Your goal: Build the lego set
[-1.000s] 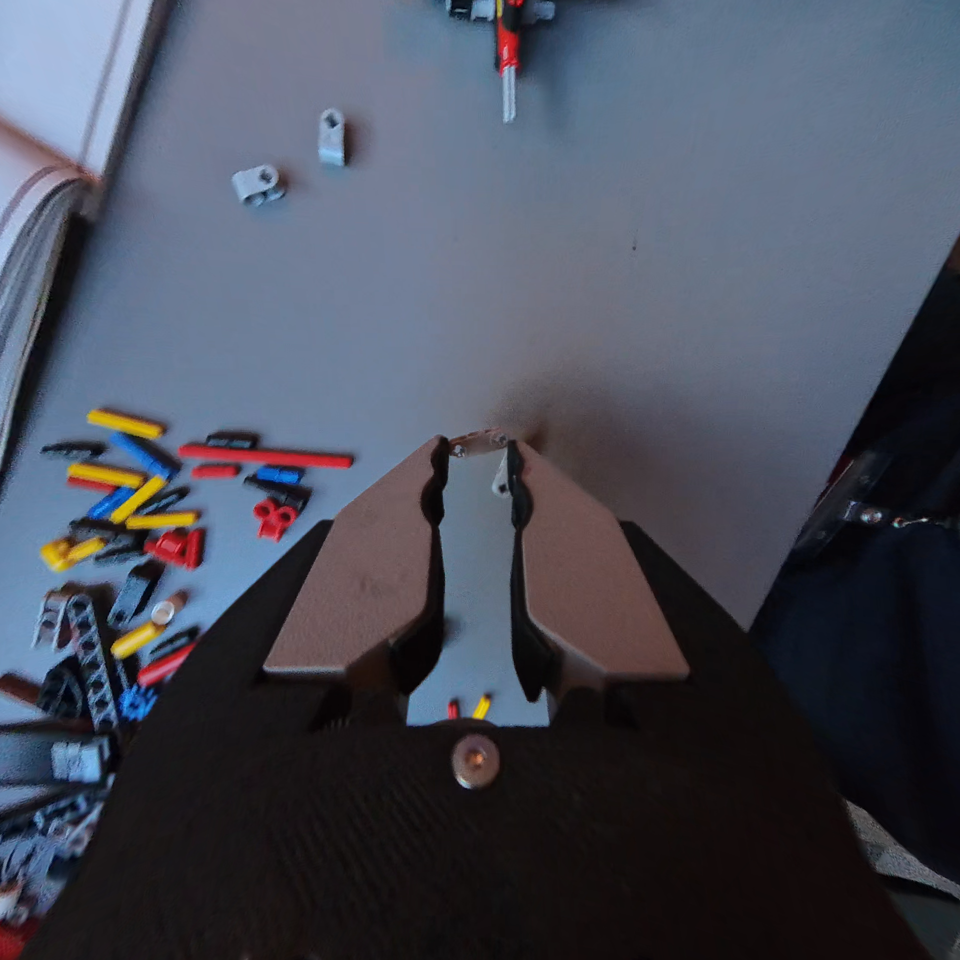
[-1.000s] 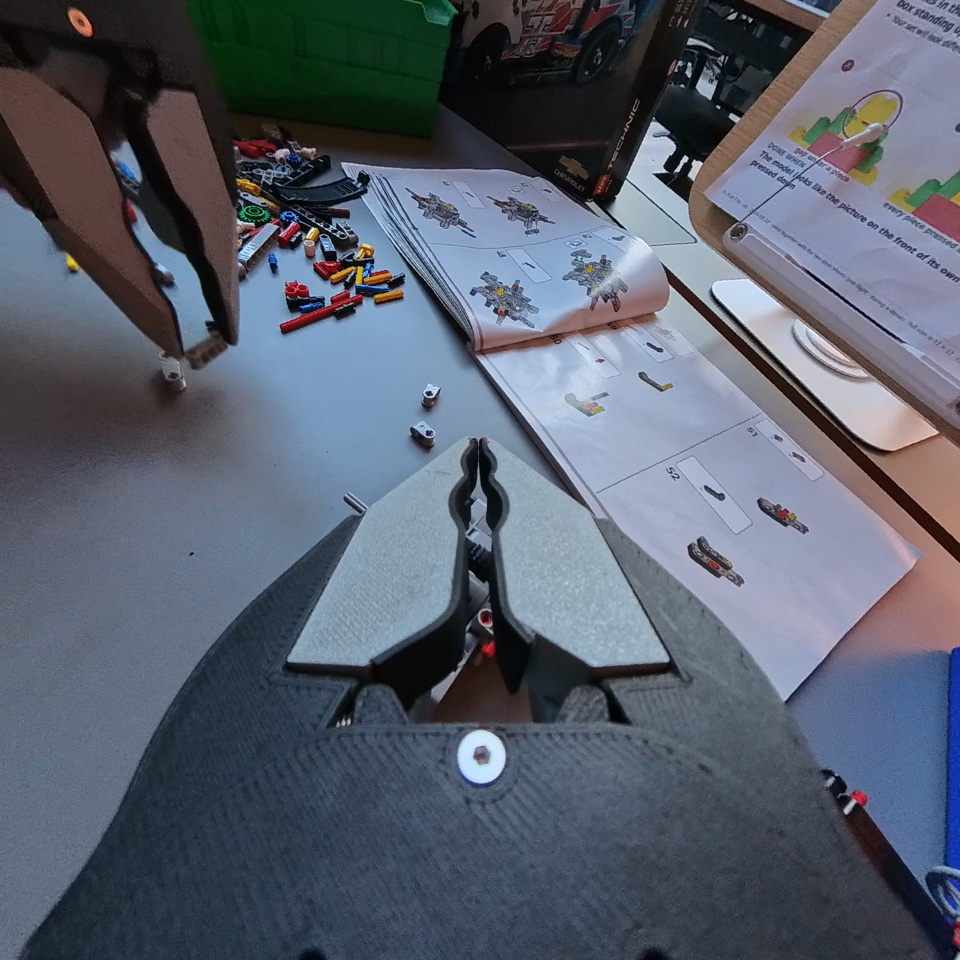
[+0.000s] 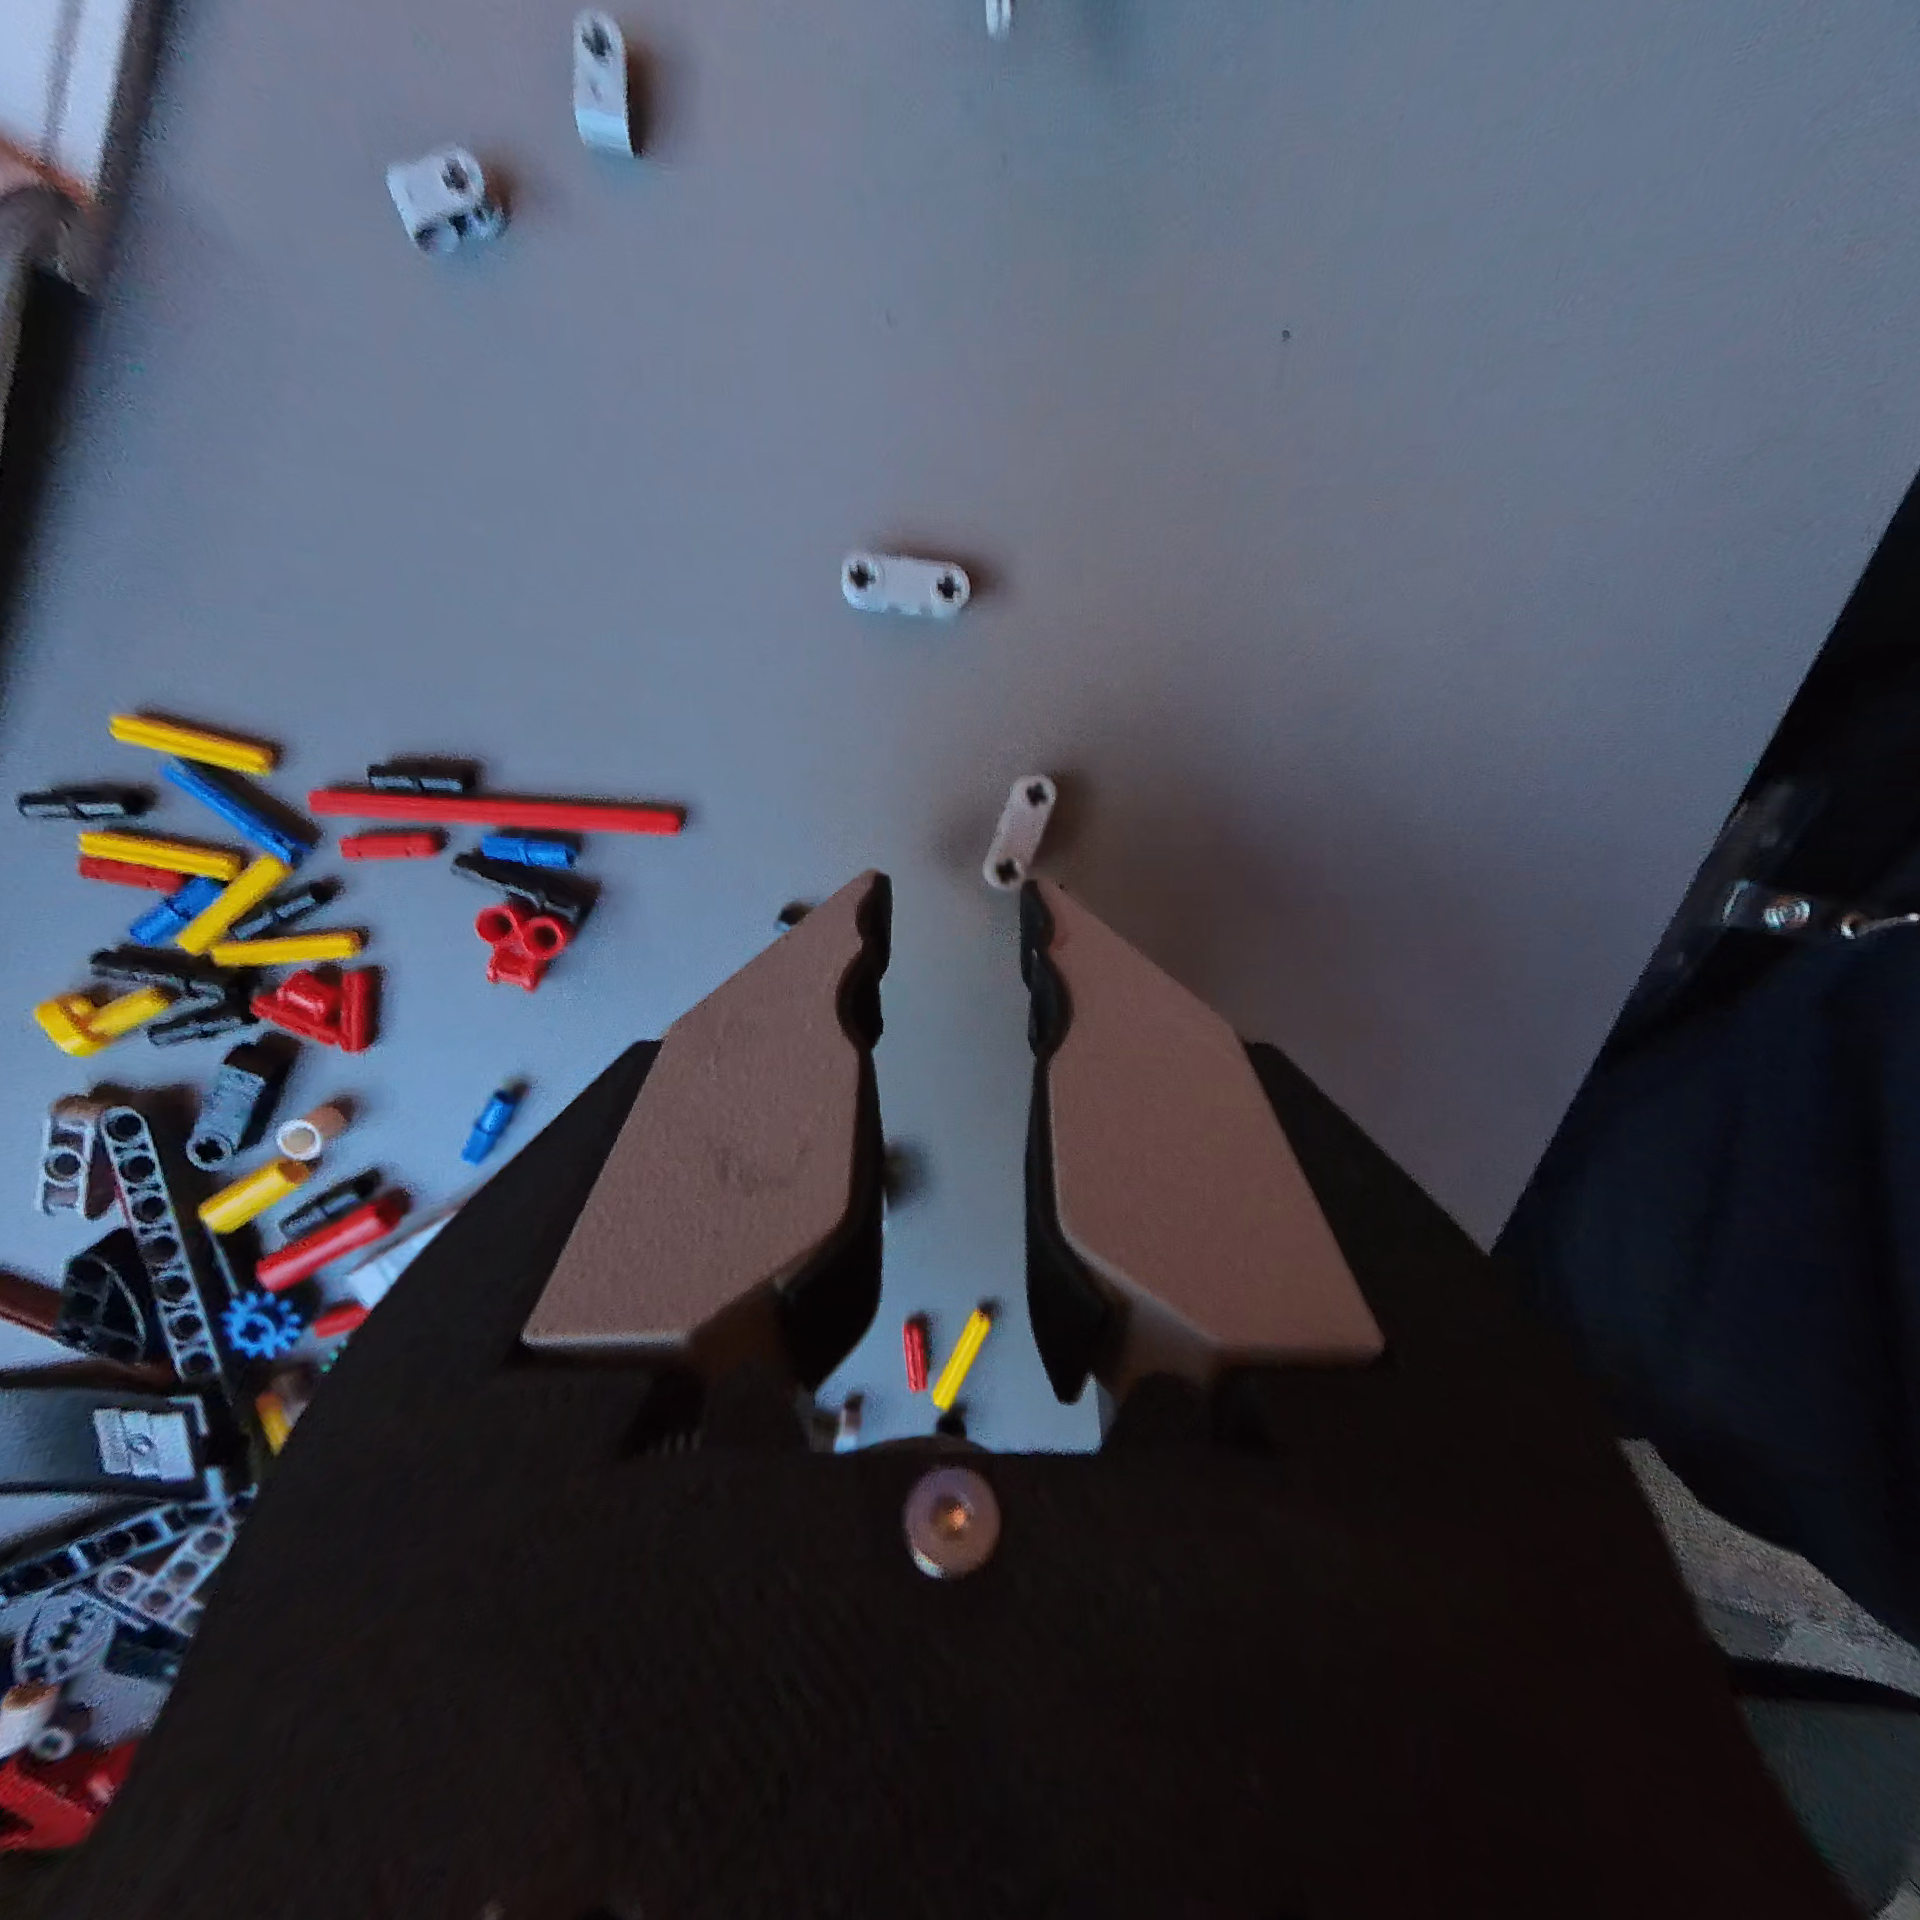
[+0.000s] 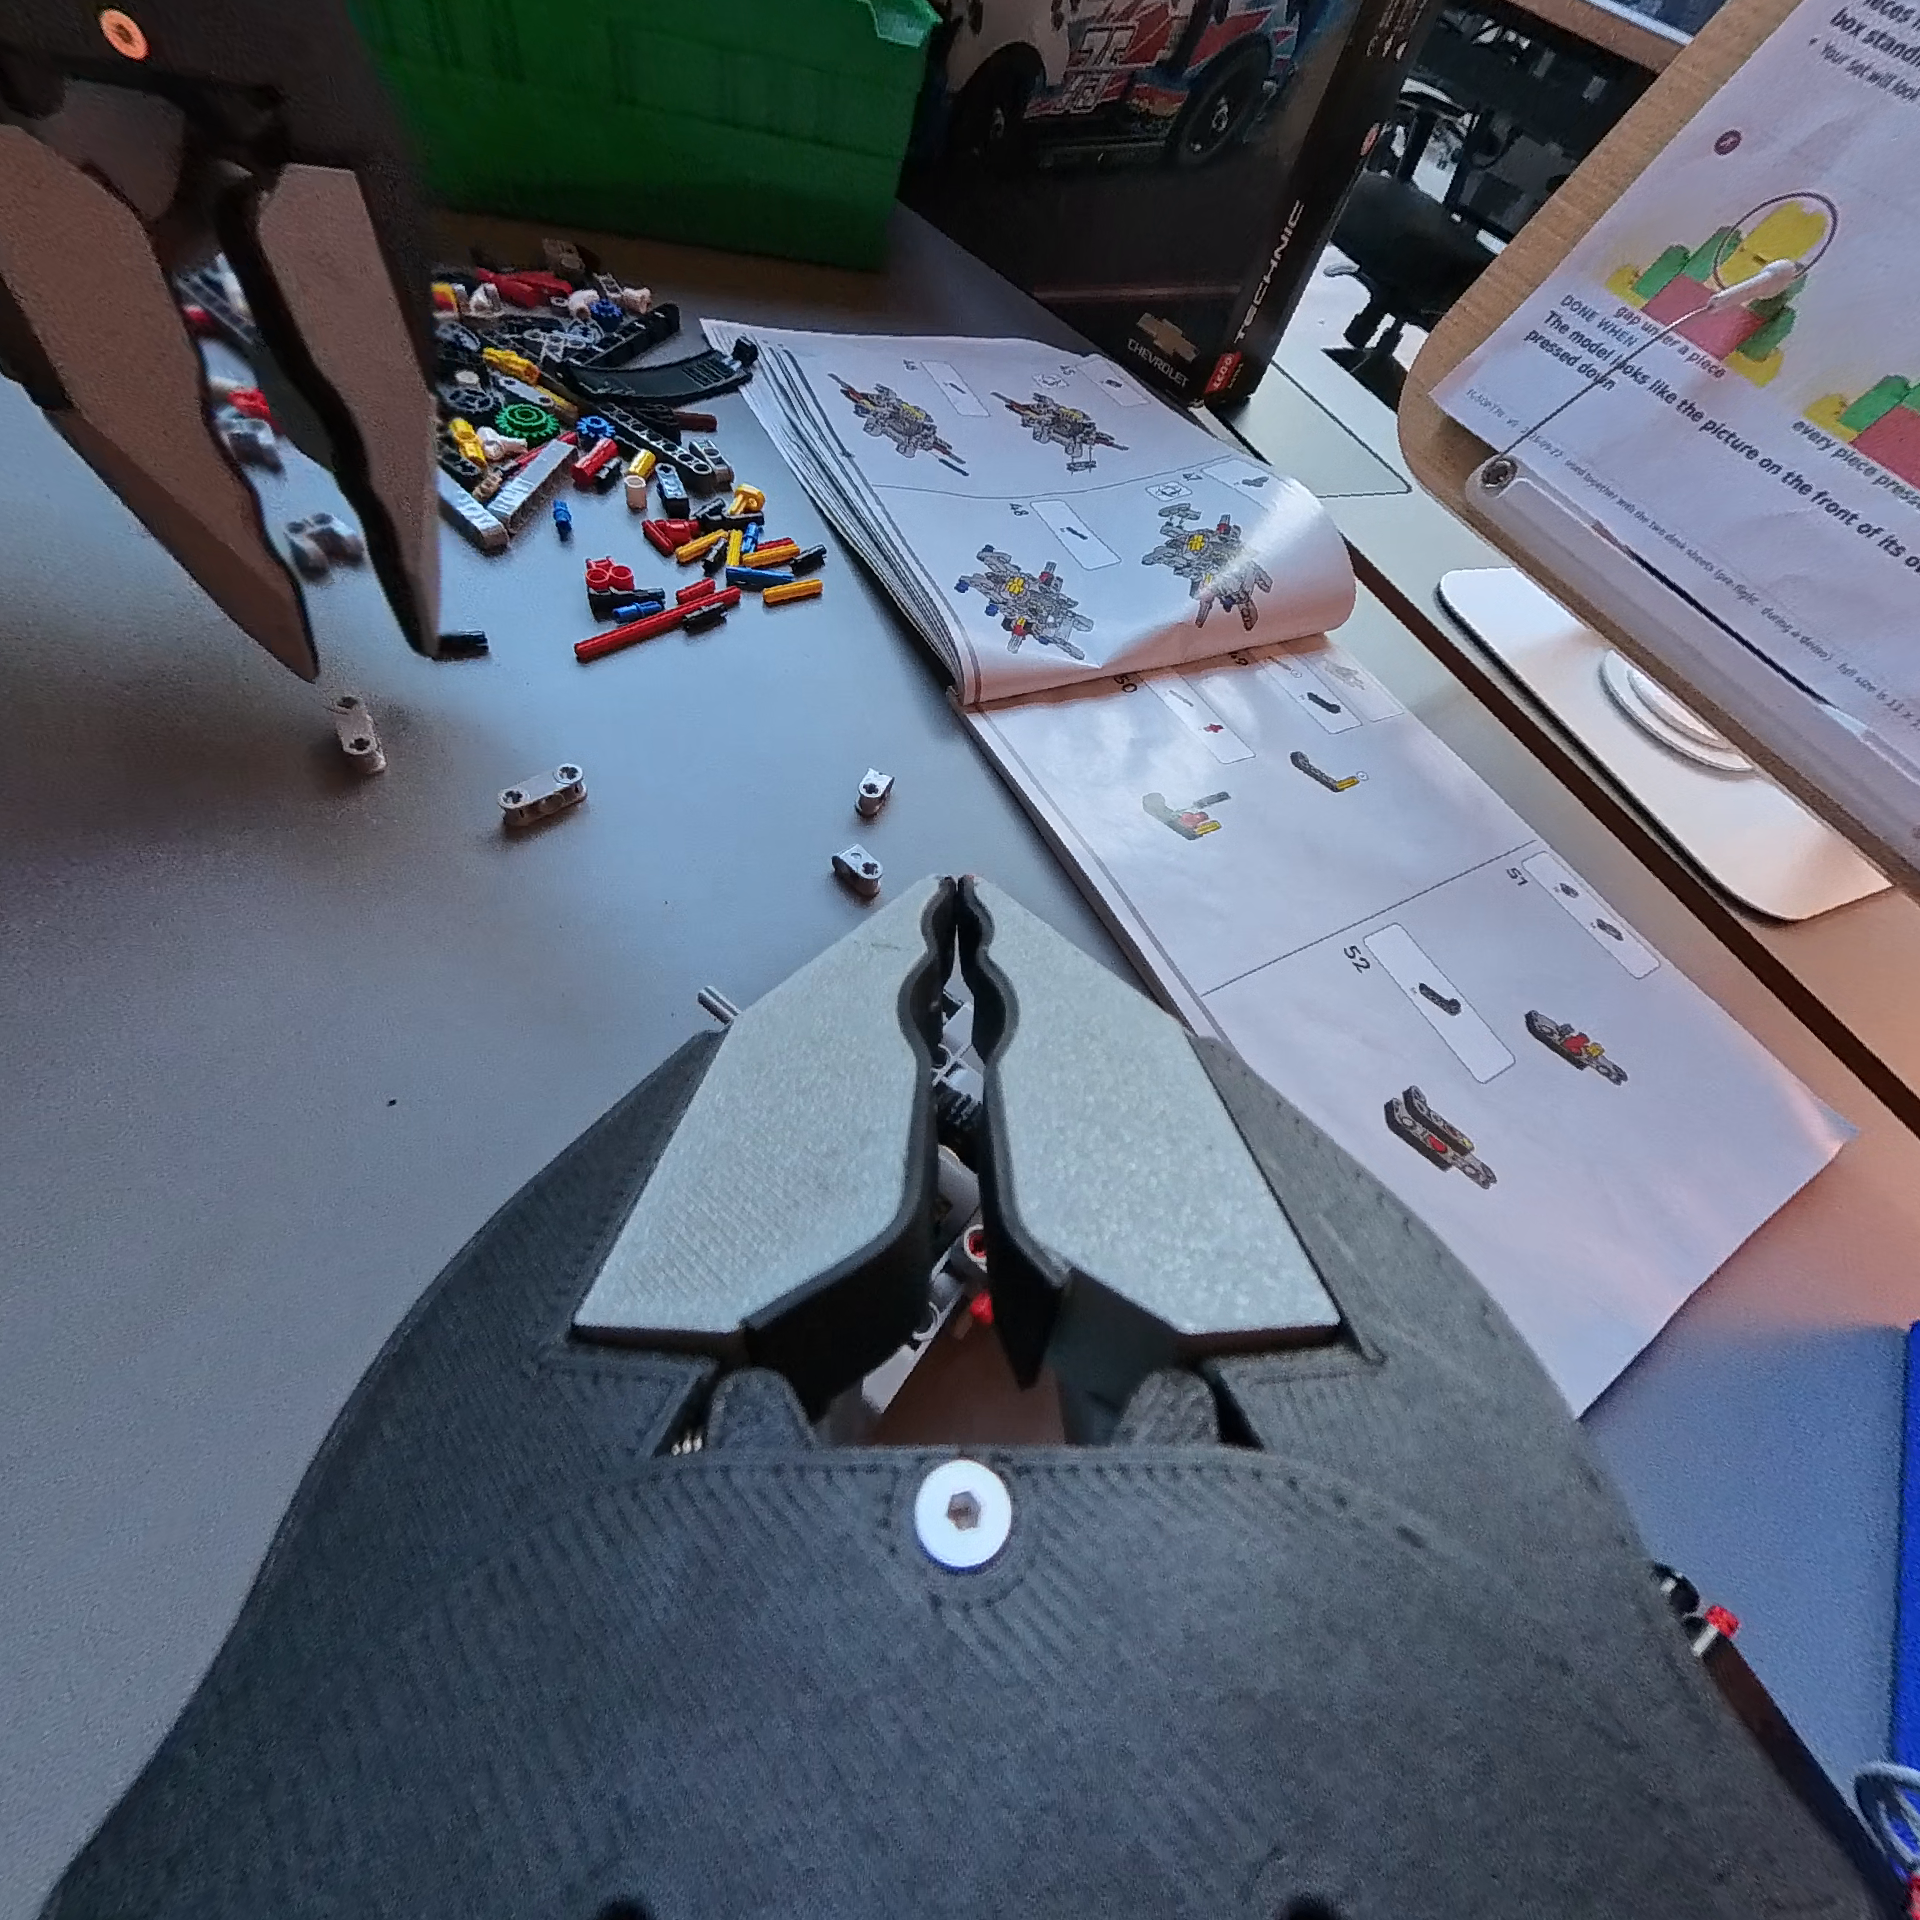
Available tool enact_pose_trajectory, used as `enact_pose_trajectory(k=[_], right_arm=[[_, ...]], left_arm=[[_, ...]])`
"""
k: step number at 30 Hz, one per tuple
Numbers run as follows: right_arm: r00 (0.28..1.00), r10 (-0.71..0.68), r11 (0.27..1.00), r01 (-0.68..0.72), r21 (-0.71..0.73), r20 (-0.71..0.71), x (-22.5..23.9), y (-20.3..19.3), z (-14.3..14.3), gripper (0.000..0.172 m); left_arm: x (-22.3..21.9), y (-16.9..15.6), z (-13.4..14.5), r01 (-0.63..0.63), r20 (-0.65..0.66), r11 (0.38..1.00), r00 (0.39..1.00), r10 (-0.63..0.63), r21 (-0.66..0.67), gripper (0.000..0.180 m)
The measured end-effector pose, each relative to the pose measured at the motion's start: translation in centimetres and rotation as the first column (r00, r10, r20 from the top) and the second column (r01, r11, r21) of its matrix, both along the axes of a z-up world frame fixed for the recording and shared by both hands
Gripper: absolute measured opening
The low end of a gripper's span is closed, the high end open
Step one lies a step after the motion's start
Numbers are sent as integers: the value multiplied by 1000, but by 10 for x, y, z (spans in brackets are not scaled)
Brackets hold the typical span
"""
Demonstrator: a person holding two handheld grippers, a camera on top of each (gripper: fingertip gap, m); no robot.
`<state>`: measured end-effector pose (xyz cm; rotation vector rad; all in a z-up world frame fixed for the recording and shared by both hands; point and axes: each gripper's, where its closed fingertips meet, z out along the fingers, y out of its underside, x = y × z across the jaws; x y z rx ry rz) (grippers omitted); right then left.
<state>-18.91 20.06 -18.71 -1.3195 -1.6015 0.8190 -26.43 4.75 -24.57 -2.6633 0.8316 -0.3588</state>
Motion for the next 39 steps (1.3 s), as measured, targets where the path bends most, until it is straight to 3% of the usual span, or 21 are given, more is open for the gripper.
enact_pose_trajectory(k=[6,15,24,27,30,32,39], right_arm=[[1000,-2,1000,2,4,10,-1,0,-3,0],[1000,-5,1000,5,4,10,0,0,-3,0],[1000,-2,1000,2,3,1,0,0,0,0],[1000,1,1000,-1,6,5,0,-1,-1,0],[1000,1,1000,-1,9,7,0,-1,-1,0],[1000,-1,1000,1,7,6,0,-1,-1,0],[1000,4,1000,-4,5,-5,1,-2,2,0]], left_arm=[[7,-7,-8,24,27,1000,999,-23,-19,22],[47,32,-11,57,77,998,995,-59,28,4],[36,42,8,29,53,995,998,-34,92,12],[29,59,18,-25,64,987,998,14,161,14],[27,89,26,-90,69,968,995,76,233,29],[24,109,25,-111,47,959,994,102,259,30],[11,145,6,-112,-24,973,993,120,201,30]])
